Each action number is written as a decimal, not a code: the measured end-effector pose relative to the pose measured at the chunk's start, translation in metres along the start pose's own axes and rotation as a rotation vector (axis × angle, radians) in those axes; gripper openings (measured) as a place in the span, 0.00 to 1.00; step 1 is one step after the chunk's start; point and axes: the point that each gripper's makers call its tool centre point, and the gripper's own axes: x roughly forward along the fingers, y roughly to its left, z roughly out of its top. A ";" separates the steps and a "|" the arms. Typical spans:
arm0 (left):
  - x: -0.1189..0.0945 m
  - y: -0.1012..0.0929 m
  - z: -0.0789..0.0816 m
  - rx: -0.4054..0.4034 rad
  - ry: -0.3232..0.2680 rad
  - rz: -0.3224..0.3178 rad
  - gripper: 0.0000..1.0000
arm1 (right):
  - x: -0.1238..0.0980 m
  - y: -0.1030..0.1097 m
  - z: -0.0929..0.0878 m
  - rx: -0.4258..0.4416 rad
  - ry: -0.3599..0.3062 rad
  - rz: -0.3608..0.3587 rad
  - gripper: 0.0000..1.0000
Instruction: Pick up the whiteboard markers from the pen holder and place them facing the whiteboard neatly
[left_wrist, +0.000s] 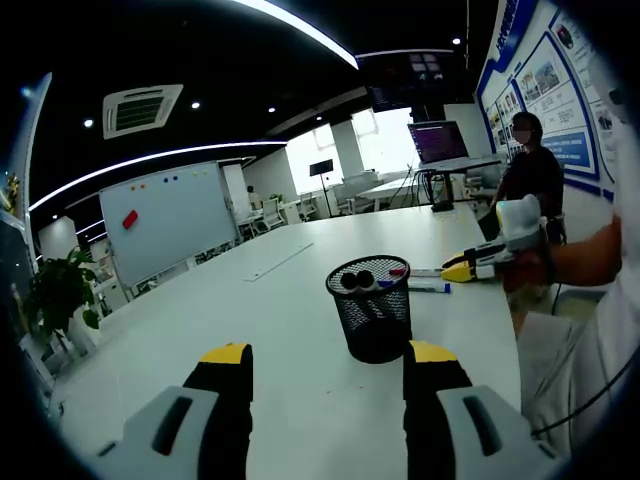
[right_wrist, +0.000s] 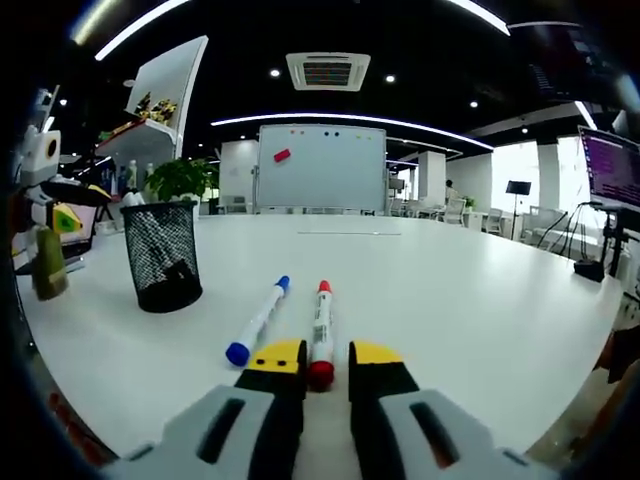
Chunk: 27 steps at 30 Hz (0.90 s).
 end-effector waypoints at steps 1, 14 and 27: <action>0.000 0.000 0.000 0.000 0.000 0.000 0.62 | 0.000 0.000 0.001 -0.003 -0.004 0.000 0.17; 0.000 0.001 -0.001 0.000 0.000 -0.001 0.62 | 0.000 0.001 0.002 0.007 -0.014 0.006 0.20; 0.000 0.002 -0.001 0.000 0.000 -0.001 0.62 | -0.001 0.002 0.010 0.046 -0.069 0.013 0.30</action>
